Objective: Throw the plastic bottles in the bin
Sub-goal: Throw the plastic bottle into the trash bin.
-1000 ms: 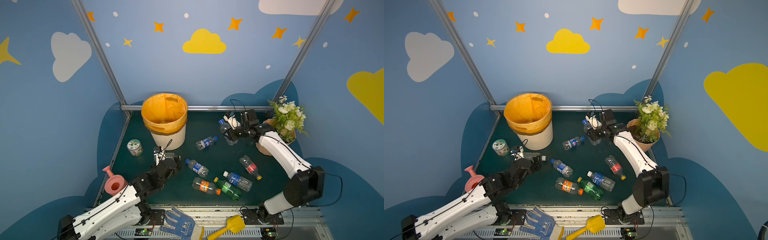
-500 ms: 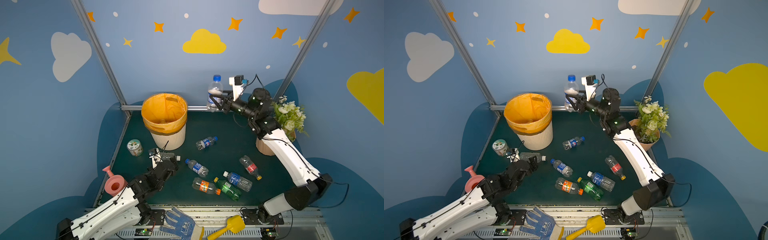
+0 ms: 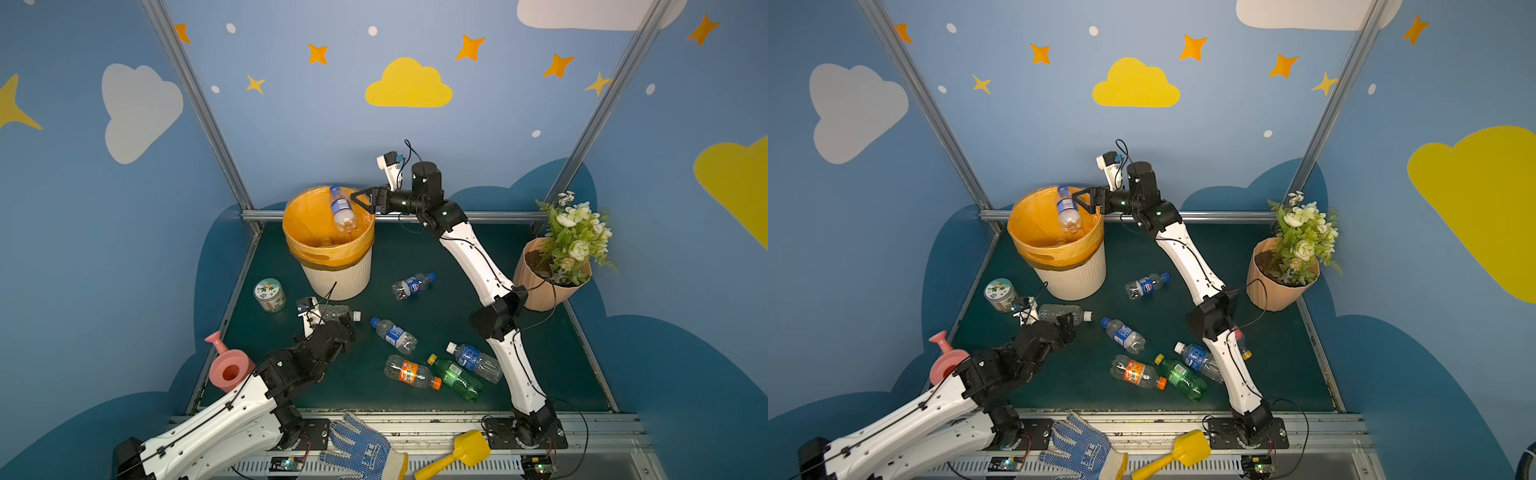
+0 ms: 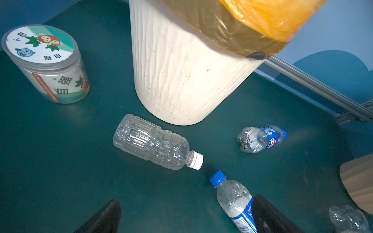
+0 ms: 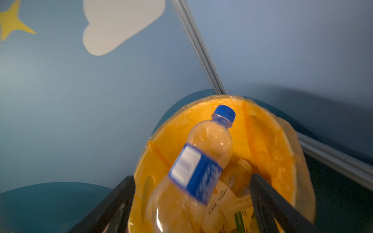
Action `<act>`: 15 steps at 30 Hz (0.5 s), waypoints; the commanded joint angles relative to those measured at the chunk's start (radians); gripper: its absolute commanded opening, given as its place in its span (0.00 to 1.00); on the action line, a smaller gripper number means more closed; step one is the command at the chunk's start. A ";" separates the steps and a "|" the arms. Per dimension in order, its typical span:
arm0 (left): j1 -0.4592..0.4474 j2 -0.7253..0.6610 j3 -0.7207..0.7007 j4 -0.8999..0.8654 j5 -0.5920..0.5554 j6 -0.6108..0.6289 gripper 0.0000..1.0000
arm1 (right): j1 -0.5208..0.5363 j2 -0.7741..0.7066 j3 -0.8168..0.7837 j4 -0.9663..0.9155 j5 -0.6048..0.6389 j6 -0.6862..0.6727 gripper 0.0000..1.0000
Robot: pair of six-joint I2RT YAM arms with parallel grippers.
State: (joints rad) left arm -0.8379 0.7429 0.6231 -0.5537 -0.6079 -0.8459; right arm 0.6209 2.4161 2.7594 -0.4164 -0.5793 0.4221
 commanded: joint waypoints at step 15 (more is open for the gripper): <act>-0.091 0.160 0.118 0.093 0.014 0.206 1.00 | -0.167 -1.076 -1.086 0.098 0.275 -0.310 0.94</act>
State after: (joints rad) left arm -0.8890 0.8616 0.6994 -0.5323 -0.5945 -0.7582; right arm 0.4751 1.3525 1.8359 -0.3378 -0.3882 0.1715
